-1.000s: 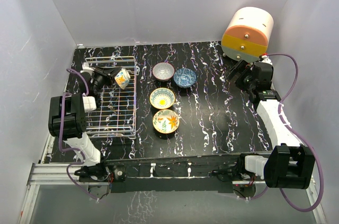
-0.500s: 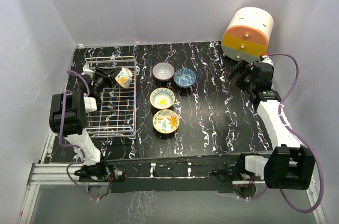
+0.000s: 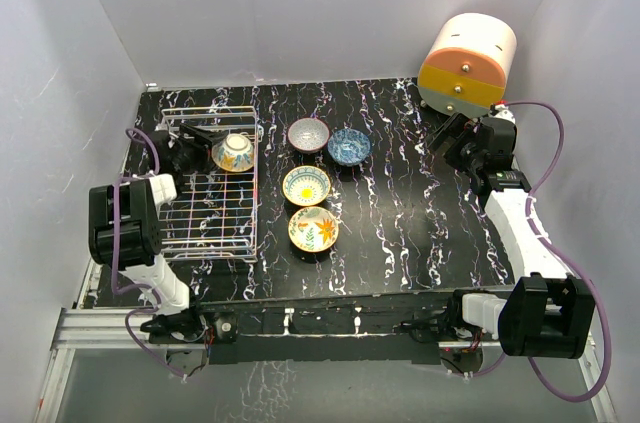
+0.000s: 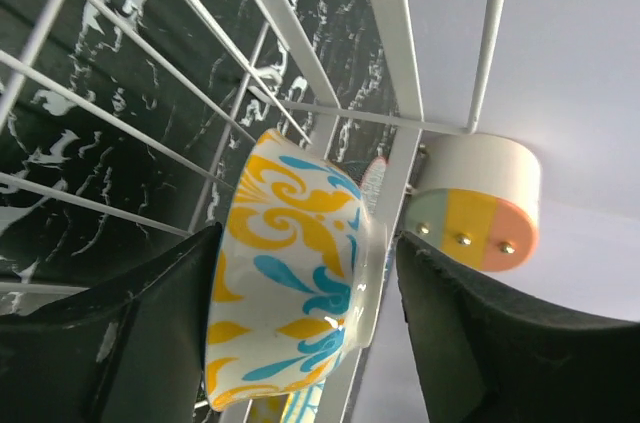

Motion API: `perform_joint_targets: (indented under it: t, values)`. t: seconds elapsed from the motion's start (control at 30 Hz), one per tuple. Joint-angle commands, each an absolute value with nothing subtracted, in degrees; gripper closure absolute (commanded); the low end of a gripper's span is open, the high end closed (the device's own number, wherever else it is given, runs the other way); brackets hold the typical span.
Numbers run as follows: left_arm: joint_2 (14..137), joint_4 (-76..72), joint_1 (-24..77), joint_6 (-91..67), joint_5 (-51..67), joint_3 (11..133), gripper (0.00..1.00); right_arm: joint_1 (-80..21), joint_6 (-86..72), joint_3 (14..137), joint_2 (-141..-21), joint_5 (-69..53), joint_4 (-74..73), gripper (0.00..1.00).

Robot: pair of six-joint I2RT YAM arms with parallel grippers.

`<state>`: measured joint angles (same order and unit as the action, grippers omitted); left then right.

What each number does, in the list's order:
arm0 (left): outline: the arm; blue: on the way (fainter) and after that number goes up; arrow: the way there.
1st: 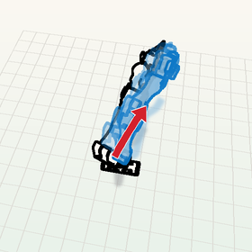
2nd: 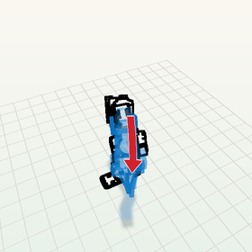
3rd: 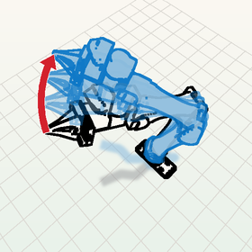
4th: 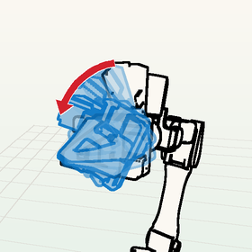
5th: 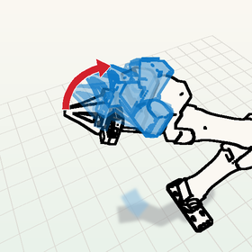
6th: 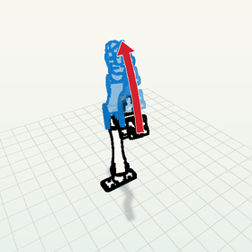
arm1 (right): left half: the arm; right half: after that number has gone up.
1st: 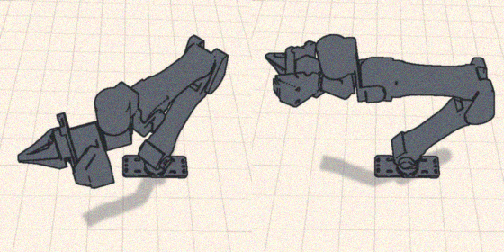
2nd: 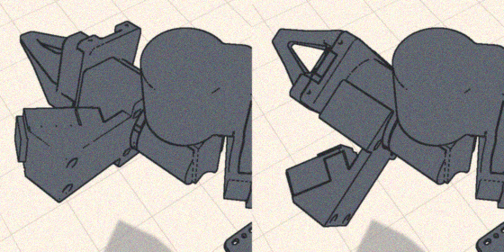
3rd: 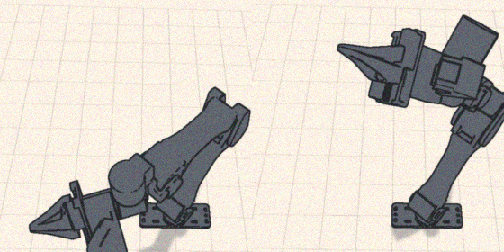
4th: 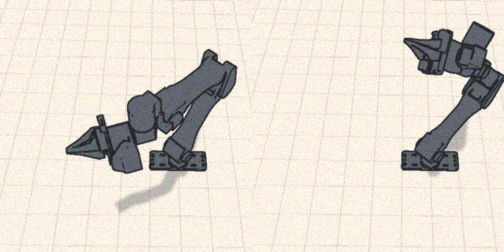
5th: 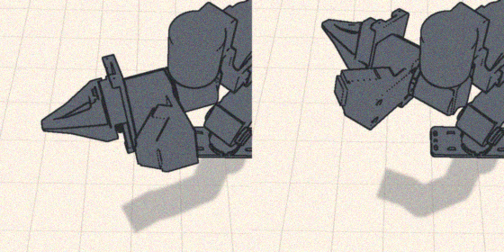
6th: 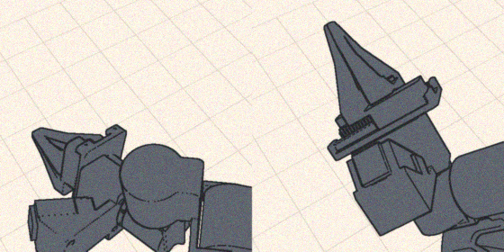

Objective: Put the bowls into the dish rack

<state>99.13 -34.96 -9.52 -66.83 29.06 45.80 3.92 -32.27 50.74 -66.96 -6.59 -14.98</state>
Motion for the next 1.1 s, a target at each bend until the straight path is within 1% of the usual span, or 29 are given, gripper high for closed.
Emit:
perform_joint_targets:
  t: [0.0, 0.07, 0.23, 0.33, 0.63, 0.9, 1.0, 1.07]
  values:
    - [94.7, -20.0, -9.4, -58.9, 25.6, 51.8, 0.29, 4.4, -32.1, 51.0, -65.7, -6.2, -12.9, 0.05]
    - [94.2, -15.3, -9.3, -56.6, 23.9, 53.7, 0.20, 4.3, -32.1, 51.0, -65.6, -6.2, -12.9, 0.05]
    - [93.4, -4.9, -9.4, -51.2, 20.5, 57.7, 0.07, 4.3, -32.3, 50.8, -65.5, -6.5, -12.8, 0.05]
    - [93.5, -0.5, -9.3, -48.6, 19.7, 60.0, 0.03, 4.3, -32.4, 50.7, -65.2, -6.6, -12.9, 0.05]
    - [93.6, 8.6, -9.3, -42.1, 16.6, 64.0, 0.03, 4.4, -32.7, 50.1, -64.4, -6.9, -12.9, 0.05]
    - [88.5, 14.0, -9.2, -36.4, 12.2, 66.3, 0.03, 4.3, -32.3, 50.2, -64.1, -6.9, -13.0, 0.05]
    - [86.7, 16.6, -9.0, -32.8, 12.7, 68.6, 0.03, 4.4, -32.3, 50.1, -64.1, -7.0, -13.1, 0.05]
    - [87.8, 20.4, -8.1, -29.0, 13.1, 72.2, 0.03, 4.4, -32.3, 50.0, -64.1, -7.0, -13.0, 0.05]
